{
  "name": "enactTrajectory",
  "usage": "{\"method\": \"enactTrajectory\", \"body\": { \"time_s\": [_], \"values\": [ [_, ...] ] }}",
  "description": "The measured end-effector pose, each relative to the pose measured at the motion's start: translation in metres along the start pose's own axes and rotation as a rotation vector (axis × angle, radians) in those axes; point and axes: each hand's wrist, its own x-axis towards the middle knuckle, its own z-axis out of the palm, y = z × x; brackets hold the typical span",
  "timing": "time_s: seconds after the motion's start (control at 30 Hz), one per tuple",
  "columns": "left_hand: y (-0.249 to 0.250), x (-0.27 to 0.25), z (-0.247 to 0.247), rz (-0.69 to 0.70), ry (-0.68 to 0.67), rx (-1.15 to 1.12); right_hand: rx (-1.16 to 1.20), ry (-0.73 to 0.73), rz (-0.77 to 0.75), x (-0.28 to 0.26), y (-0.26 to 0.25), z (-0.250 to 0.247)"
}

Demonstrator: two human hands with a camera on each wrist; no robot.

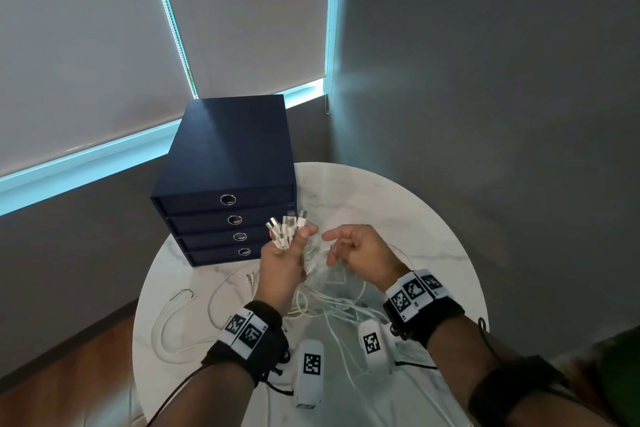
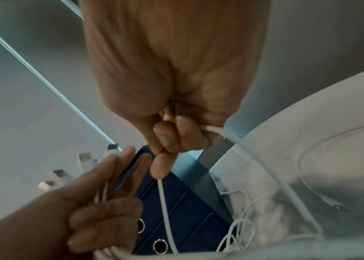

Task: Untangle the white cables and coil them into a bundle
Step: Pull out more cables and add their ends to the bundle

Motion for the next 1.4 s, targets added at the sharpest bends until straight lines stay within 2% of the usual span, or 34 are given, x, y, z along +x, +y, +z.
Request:
{"method": "enactTrajectory", "body": {
  "time_s": [0.1,0.2,0.3,0.37,0.43,0.5,0.6,0.7,0.77,0.87,0.93,1.0,1.13,1.27,1.4],
  "values": [
    [-0.006,-0.001,0.0,-0.039,-0.092,0.052,0.123,0.063,-0.088,0.0,-0.009,-0.002],
    [-0.013,-0.009,-0.004,-0.071,-0.163,0.042,0.25,0.236,-0.16,0.009,-0.024,-0.022],
    [-0.017,-0.012,-0.011,-0.088,-0.171,0.04,0.346,0.445,-0.216,0.014,-0.039,-0.052],
    [-0.018,-0.01,-0.017,-0.113,-0.137,0.023,0.301,0.543,-0.204,0.017,-0.039,-0.068],
    [-0.018,-0.007,-0.021,-0.135,-0.078,0.017,0.139,0.575,-0.175,0.018,-0.03,-0.077],
    [-0.015,-0.005,-0.021,-0.136,-0.033,0.047,-0.134,0.525,-0.132,0.018,-0.017,-0.079],
    [-0.01,-0.002,-0.011,-0.105,-0.021,0.18,-0.523,0.228,-0.122,0.014,-0.006,-0.06],
    [-0.005,-0.001,0.001,-0.047,-0.056,0.277,-0.584,-0.039,-0.146,0.005,-0.012,-0.026],
    [-0.004,0.001,0.007,-0.023,-0.064,0.307,-0.505,-0.079,-0.116,0.002,-0.019,-0.007],
    [-0.004,0.001,0.006,-0.059,-0.068,0.305,-0.5,-0.046,-0.116,0.003,-0.022,0.001],
    [-0.005,-0.001,0.001,-0.096,-0.092,0.223,-0.526,-0.015,-0.113,0.006,-0.023,-0.003],
    [-0.005,0.0,-0.008,-0.138,-0.118,0.127,-0.502,0.058,-0.122,0.012,-0.024,-0.013],
    [-0.01,0.001,-0.026,-0.183,-0.142,0.061,-0.359,0.338,-0.174,0.022,-0.034,-0.05],
    [-0.016,0.004,-0.031,-0.171,-0.146,0.102,-0.377,0.525,-0.177,0.023,-0.046,-0.08],
    [-0.026,0.004,-0.04,-0.179,-0.127,0.17,-0.216,0.819,-0.182,0.028,-0.047,-0.12]
  ]
}}
